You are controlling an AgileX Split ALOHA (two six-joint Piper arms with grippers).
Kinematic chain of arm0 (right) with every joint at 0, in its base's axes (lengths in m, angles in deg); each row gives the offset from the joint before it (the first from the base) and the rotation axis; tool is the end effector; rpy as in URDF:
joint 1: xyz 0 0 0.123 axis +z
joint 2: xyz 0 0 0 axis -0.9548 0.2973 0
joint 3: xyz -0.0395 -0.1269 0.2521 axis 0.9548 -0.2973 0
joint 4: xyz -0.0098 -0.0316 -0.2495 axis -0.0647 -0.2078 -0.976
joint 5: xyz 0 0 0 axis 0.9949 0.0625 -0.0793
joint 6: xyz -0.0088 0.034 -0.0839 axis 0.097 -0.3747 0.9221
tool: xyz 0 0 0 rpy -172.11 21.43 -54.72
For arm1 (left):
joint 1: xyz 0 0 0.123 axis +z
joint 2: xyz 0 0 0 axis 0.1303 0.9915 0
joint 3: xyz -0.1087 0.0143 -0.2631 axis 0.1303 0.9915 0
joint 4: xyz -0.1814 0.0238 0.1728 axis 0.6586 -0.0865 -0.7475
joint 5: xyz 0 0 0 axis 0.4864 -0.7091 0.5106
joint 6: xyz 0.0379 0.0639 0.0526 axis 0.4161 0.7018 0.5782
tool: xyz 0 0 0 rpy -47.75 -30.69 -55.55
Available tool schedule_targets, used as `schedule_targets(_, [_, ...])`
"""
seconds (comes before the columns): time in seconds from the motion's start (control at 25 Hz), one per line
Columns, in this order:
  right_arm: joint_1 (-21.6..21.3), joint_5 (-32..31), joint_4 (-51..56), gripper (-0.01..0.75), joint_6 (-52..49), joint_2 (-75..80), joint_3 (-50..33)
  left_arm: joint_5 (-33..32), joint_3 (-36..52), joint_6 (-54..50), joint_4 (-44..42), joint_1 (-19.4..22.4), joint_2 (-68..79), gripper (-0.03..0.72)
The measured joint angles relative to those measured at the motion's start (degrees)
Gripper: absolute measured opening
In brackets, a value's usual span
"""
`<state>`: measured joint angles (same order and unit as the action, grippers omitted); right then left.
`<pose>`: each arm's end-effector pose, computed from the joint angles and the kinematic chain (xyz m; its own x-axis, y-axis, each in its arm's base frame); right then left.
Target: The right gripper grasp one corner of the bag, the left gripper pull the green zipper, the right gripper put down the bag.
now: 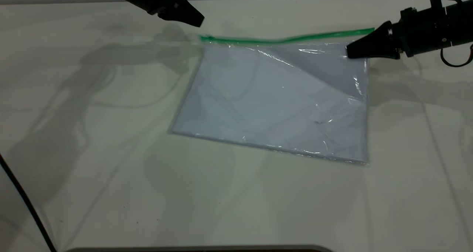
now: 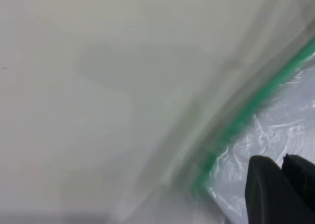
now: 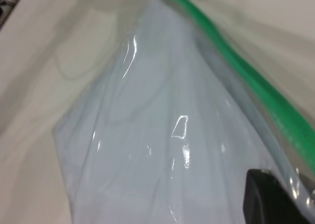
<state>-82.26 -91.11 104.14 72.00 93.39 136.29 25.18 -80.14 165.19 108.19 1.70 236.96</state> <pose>0.4285 0.0046 -0.0120 -0.7553 -0.1209 -0.6442 -0.5723 0.6006 0.5583 0.5418 -0.1162 0.0294 -0.5256 0.4355 -0.7308 0.7934 0.5610 -0.2363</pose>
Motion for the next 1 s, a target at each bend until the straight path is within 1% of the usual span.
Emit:
schedule_targets(0.12, [-0.2,0.4,0.1,0.036,0.0,0.0,0.0,0.3,0.0,-0.1,0.1,0.6,-0.5,0.111])
schedule_targets(0.2, [-0.2,0.4,0.4,0.039,0.0,0.0,0.0,0.2,0.0,-0.3,0.3,0.6,-0.5,0.127])
schedule_targets(0.32, [-0.2,0.4,0.8,0.077,0.0,0.0,0.0,-0.2,0.0,-1.1,1.7,0.6,-0.5,0.194])
schedule_targets(0.36, [-0.2,0.5,0.9,0.112,0.2,0.0,0.0,-0.8,0.0,-1.9,3.2,0.6,-0.5,0.229])
schedule_targets(0.44, [-0.2,1.0,0.9,0.217,0.7,-0.1,0.0,-2.3,0.0,-2.9,6.2,0.5,-0.7,0.304])
schedule_targets(0.52, [-0.2,2.6,-0.5,0.364,1.1,-1.0,0.0,-4.4,0.0,-3.2,7.0,0.2,-1.3,0.359])
schedule_targets(0.56, [-0.2,4.6,-1.7,0.434,1.0,-1.9,0.0,-5.1,0.0,-3.3,6.8,-0.2,-1.7,0.377])
schedule_targets(0.6, [-0.2,7.4,-2.9,0.485,0.5,-2.8,0.0,-5.7,0.0,-3.3,6.4,-0.7,-2.5,0.385])
schedule_targets(0.64, [-0.2,10.4,-4.3,0.533,-0.3,-4.2,0.0,-6.1,0.0,-3.3,5.9,-1.1,-3.3,0.391])
schedule_targets(0.68, [-0.2,14.2,-5.9,0.564,-1.7,-5.7,0.0,-6.3,0.0,-3.4,4.9,-1.6,-4.4,0.393])
schedule_targets(0.72, [-0.2,17.4,-7.6,0.578,-3.5,-7.1,0.0,-6.4,0.0,-3.5,3.6,-2.2,-5.7,0.395])
schedule_targets(0.8, [-0.3,20.5,-12.7,0.578,-8.1,-11.0,-0.1,-6.4,0.0,-4.2,0.9,-3.2,-8.6,0.395])
schedule_targets(0.92, [-0.4,20.3,-20.0,0.536,-18.6,-17.6,-0.1,-5.7,0.0,-7.9,-4.4,-5.0,-14.0,0.395])
schedule_targets(1.0, [-0.4,18.2,-24.2,0.502,-26.0,-22.6,-0.1,-5.5,0.0,-11.8,-8.8,-6.0,-17.4,0.395])
